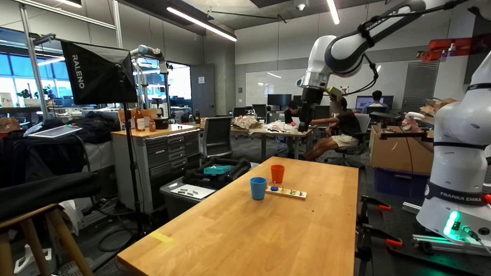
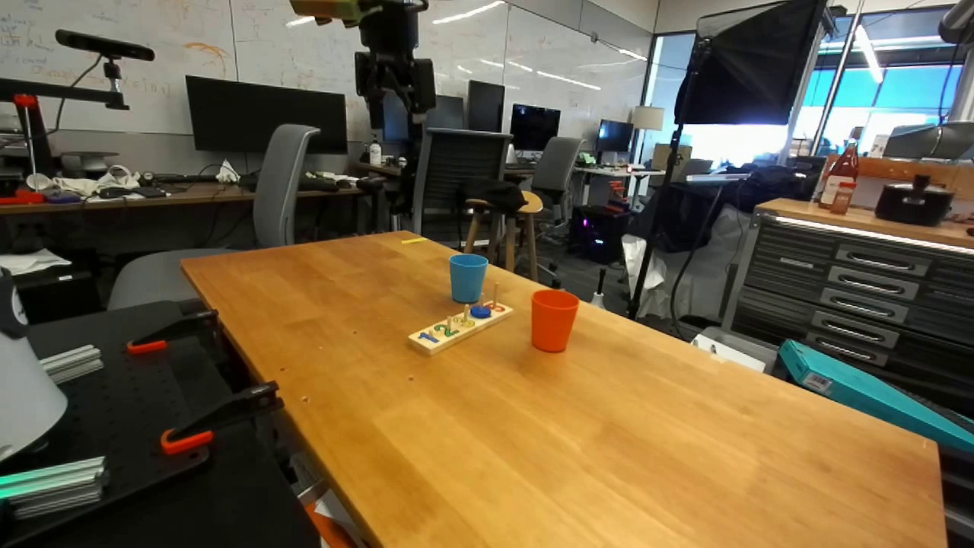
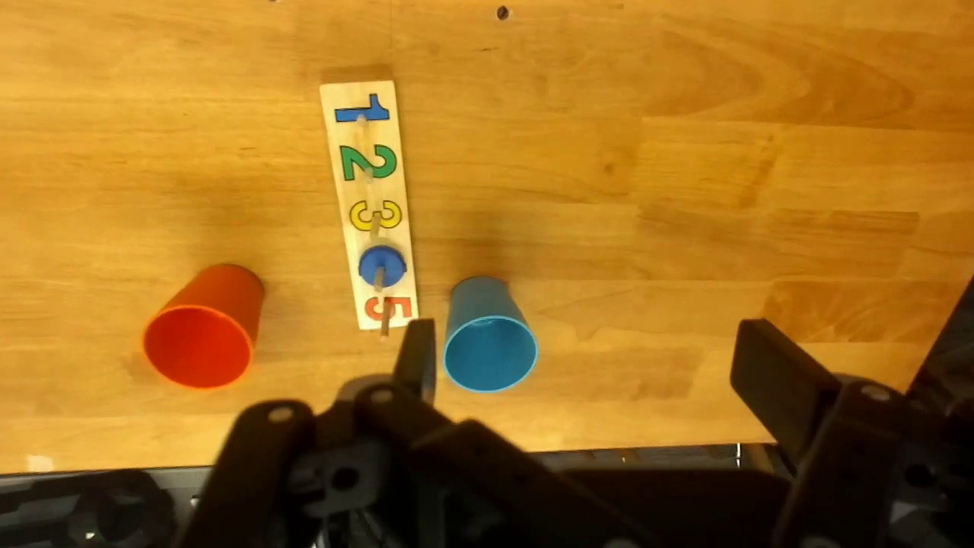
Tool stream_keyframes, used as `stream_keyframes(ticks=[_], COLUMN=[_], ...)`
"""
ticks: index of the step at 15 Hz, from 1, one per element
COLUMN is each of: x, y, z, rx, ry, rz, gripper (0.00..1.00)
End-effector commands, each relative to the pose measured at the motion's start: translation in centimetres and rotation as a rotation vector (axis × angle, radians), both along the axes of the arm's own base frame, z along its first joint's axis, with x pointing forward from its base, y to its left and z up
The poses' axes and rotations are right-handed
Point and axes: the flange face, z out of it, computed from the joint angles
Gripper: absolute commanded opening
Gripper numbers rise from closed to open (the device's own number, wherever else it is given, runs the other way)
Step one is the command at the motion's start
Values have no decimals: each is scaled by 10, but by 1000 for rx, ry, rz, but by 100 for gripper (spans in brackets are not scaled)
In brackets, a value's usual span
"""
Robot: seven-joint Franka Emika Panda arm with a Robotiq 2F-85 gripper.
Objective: Put the blue cup in the orange cup
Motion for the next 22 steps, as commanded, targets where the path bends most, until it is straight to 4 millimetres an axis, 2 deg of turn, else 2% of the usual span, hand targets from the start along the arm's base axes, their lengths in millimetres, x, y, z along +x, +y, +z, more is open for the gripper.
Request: stream_keyframes(ticks=[1, 5, 10, 13, 17, 20, 22], x=[48, 95, 163, 191, 212, 220, 241], y=[46, 79, 92, 107, 125, 126, 118], z=[-63, -130, -178, -197, -218, -235, -236], rx=[-45, -109, -197, -207, -209, -221, -229], ry=[33, 49, 43, 40, 34, 47, 60], rz=[3, -24, -90, -111, -119, -125, -133], gripper=[100, 100, 100, 100, 100, 100, 100])
